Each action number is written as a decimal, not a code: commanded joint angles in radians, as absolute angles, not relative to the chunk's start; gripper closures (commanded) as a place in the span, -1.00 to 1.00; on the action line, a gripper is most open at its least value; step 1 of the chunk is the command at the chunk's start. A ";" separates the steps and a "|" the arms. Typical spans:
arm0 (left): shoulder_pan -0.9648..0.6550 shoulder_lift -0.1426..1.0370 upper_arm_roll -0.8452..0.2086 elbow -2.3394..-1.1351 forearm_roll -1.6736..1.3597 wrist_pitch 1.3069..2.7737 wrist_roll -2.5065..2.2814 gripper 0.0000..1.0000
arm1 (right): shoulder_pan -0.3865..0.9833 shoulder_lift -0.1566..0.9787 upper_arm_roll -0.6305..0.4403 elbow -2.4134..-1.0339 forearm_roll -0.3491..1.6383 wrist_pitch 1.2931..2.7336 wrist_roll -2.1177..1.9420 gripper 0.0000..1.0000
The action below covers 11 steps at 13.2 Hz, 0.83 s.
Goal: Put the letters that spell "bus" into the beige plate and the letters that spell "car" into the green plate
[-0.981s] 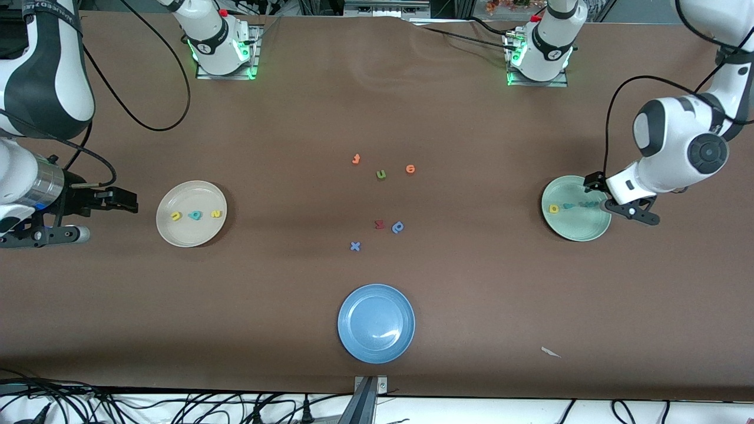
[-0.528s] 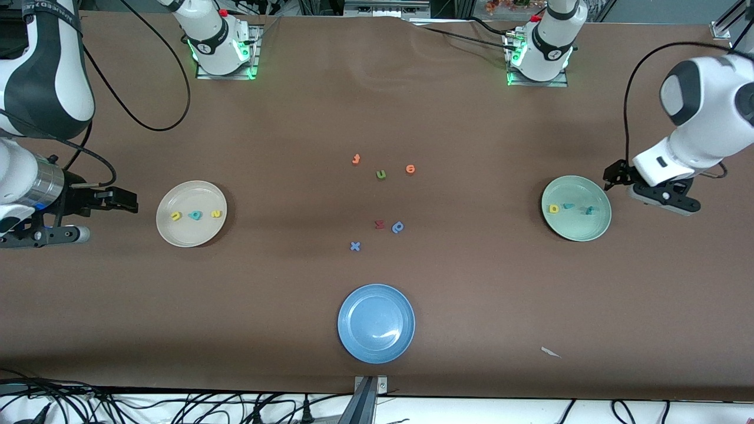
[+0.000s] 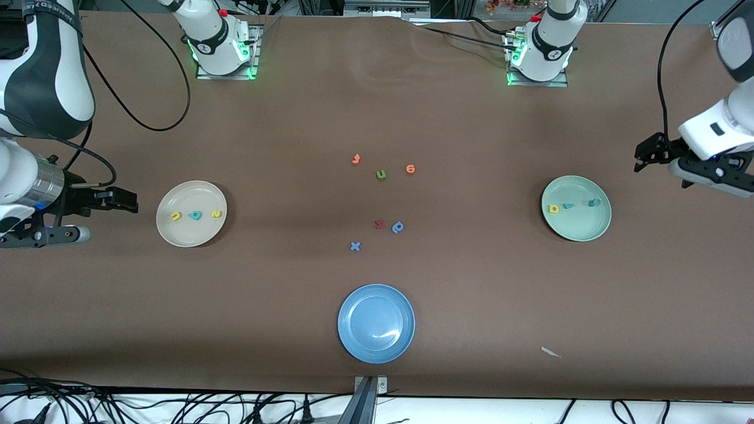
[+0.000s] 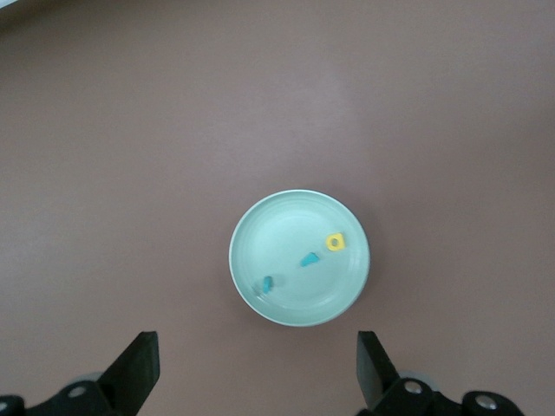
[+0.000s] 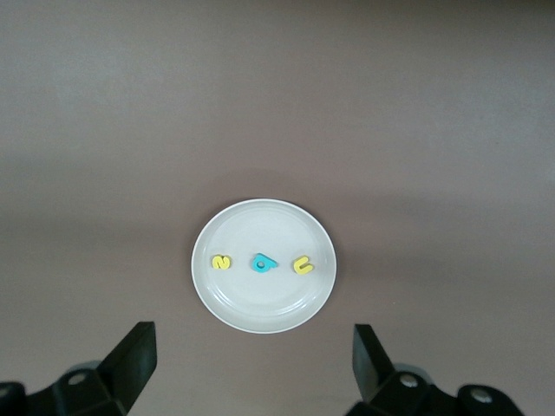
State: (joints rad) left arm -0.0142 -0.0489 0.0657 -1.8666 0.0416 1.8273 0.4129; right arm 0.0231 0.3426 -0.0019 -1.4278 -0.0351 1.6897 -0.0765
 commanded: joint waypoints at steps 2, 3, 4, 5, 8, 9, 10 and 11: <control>-0.018 -0.084 -0.014 -1.752 0.011 1.677 0.188 -1.00 | 0.025 0.311 0.000 -1.460 -0.037 1.687 -0.061 -0.99; -0.018 -0.083 -0.024 -1.740 -0.007 1.677 0.107 -1.00 | 0.025 0.311 0.000 -1.460 -0.037 1.687 -0.061 -0.99; -0.018 -0.084 -0.026 -1.738 -0.012 1.677 0.053 -1.00 | 0.025 0.311 0.000 -1.460 -0.037 1.687 -0.061 -0.99; -0.018 -0.086 -0.038 -1.733 -0.026 1.677 0.022 -1.00 | 0.025 0.311 0.000 -1.460 -0.037 1.689 -0.061 -0.99; -0.018 -0.115 -0.041 -1.732 -0.028 1.649 0.012 -1.00 | 0.025 0.311 0.000 -1.460 -0.037 1.687 -0.061 -0.99; -0.017 -0.133 -0.040 -1.718 -0.026 1.635 0.014 -1.00 | 0.025 0.311 0.000 -1.460 -0.037 1.687 -0.061 -0.99; -0.017 -0.140 -0.037 -1.701 -0.026 1.628 0.018 -1.00 | 0.023 0.311 0.000 -1.460 -0.037 1.689 -0.061 -0.99; -0.018 -0.138 -0.043 -1.675 -0.026 1.623 0.020 -1.00 | 0.023 0.311 -0.002 -1.462 -0.037 1.689 -0.061 -0.99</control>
State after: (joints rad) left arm -0.0186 -0.1164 -0.0409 -1.7211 -0.0095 1.6602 0.0235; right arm 0.0231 0.3426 -0.0019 -1.4280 -0.0351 1.6897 -0.0763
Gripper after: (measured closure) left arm 0.000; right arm 0.000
